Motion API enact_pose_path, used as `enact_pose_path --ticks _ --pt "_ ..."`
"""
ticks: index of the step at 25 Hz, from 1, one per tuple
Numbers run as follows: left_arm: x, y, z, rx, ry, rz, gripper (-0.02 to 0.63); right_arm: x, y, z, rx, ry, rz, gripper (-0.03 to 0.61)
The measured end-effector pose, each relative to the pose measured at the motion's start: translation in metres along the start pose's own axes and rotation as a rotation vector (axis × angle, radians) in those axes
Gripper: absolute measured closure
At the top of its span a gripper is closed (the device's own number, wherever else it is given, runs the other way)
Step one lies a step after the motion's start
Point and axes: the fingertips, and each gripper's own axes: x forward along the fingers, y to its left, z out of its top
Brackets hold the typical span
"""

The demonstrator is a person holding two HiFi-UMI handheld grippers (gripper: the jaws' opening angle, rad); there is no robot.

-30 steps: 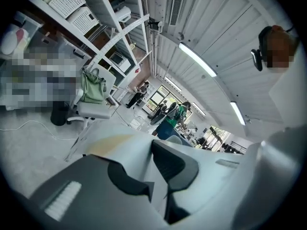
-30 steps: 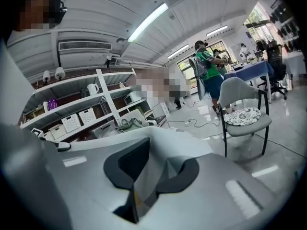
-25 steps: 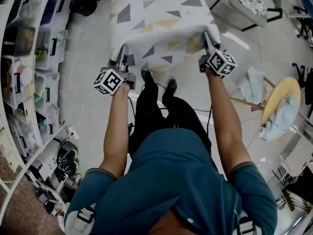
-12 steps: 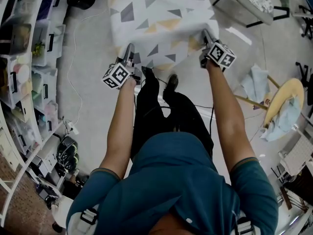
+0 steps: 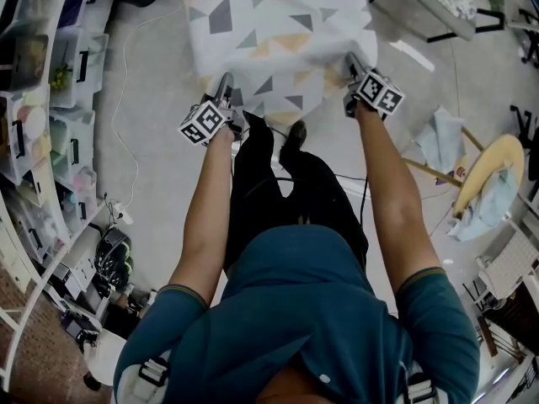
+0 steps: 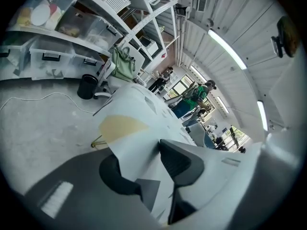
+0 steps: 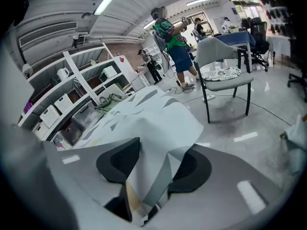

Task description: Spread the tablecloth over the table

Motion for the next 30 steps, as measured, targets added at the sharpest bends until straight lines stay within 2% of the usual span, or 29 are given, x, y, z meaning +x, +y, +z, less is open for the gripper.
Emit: enact_pose_path --ticks 5,9,14,23,30 --pt "0.001 0.017 -0.008 0.013 0.038 0.071 0.46 0.003 -0.012 -0.015 0.012 0.044 -0.059 0.356" --pt "0.0 0.033 -0.022 0.068 0.111 0.145 0.414 0.005 -0.019 -0.023 0.012 0.087 -0.096 0.345" --pt "-0.012 0.049 -0.033 0.096 0.152 0.195 0.408 -0.002 -0.031 -0.037 -0.029 0.155 -0.166 0.348" --pt "-0.034 0.043 -0.013 0.144 0.143 0.212 0.408 -0.028 -0.018 -0.033 -0.133 0.152 -0.137 0.348" --pt "-0.053 0.04 0.01 0.176 0.112 0.217 0.422 -0.041 0.008 -0.016 -0.165 0.121 -0.102 0.348"
